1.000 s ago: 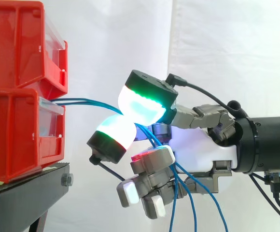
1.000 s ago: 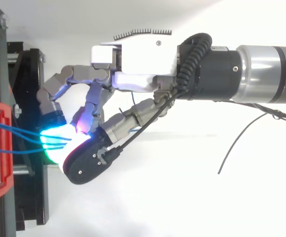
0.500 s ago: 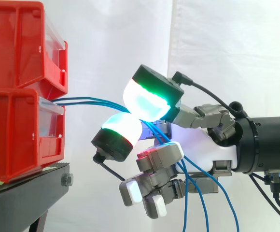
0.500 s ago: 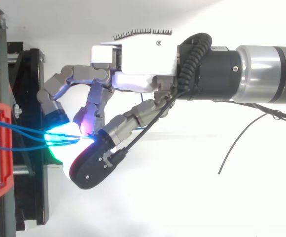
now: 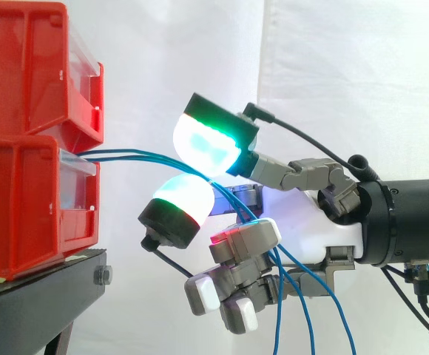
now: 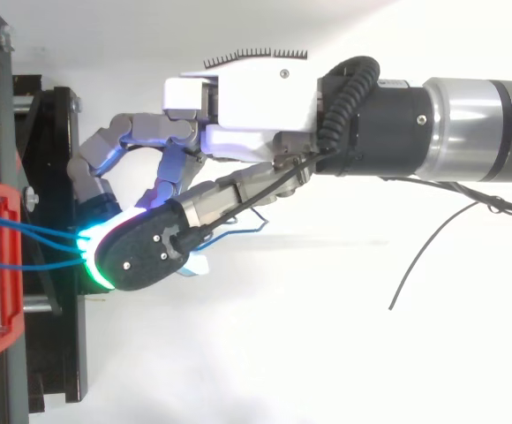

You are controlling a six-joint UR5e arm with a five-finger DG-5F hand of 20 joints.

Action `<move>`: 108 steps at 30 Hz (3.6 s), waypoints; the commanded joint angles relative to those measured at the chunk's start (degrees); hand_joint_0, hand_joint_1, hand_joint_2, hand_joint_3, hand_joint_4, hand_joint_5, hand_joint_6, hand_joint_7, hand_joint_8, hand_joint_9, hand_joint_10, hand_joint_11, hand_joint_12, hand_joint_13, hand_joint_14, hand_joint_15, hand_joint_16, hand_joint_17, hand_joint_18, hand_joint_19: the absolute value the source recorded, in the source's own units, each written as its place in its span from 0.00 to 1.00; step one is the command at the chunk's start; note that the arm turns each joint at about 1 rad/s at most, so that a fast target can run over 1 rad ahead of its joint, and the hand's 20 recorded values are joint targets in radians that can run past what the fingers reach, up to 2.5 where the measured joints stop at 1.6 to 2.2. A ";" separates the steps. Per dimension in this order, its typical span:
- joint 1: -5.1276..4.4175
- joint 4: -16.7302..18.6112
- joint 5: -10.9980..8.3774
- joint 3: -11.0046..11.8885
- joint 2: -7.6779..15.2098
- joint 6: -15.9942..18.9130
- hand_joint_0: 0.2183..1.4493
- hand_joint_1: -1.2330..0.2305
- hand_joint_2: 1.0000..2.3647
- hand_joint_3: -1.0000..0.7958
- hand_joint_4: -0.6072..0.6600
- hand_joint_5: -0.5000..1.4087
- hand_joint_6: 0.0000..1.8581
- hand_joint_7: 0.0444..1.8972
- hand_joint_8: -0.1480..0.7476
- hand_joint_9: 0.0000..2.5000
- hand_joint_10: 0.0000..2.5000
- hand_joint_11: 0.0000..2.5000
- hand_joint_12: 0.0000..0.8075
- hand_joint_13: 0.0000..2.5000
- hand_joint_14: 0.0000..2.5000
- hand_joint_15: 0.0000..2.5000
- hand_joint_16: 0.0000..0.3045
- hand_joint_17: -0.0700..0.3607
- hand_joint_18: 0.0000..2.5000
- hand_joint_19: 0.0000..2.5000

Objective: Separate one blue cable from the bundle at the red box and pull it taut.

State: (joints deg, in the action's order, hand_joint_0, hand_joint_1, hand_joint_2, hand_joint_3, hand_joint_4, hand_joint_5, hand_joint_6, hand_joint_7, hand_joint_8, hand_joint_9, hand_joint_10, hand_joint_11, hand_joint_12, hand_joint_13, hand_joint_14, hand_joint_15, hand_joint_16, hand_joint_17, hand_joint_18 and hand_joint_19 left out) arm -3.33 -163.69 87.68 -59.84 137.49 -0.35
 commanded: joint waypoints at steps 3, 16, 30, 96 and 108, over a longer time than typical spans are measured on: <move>-0.01 -0.05 -0.14 -0.01 0.06 0.00 0.35 0.37 0.01 0.35 0.49 0.18 0.46 0.62 0.50 0.51 0.01 0.52 0.48 0.38 0.01 0.29 0.15 0.41 0.37 0.35; -0.10 0.04 -0.14 -0.10 -0.03 0.00 0.49 0.22 0.00 0.28 0.37 0.17 0.49 0.70 0.49 0.51 0.01 0.53 0.45 0.38 0.01 0.29 0.15 0.40 0.36 0.34; -0.10 0.12 -0.14 -0.10 -0.03 0.00 0.27 0.27 0.00 0.28 0.43 0.19 0.49 0.65 0.51 0.54 0.01 0.53 0.47 0.39 0.01 0.29 0.15 0.41 0.37 0.34; 0.25 0.12 0.03 0.34 -0.03 0.17 0.32 0.34 0.01 0.33 0.41 0.20 0.42 0.66 0.50 0.48 0.01 0.49 0.47 0.30 0.01 0.25 0.15 0.41 0.34 0.35; 0.34 -0.14 0.21 0.34 -0.03 0.17 0.37 0.27 0.00 0.28 0.49 0.18 0.46 0.63 0.51 0.48 0.01 0.50 0.47 0.31 0.01 0.25 0.16 0.41 0.34 0.35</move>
State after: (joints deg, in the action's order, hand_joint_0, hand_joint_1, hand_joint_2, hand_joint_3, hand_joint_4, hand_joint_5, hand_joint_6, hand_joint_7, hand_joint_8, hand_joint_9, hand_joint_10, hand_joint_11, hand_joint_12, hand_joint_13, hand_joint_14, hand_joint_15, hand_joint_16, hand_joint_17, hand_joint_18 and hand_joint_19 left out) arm -3.01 -163.81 87.87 -59.49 137.46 -0.25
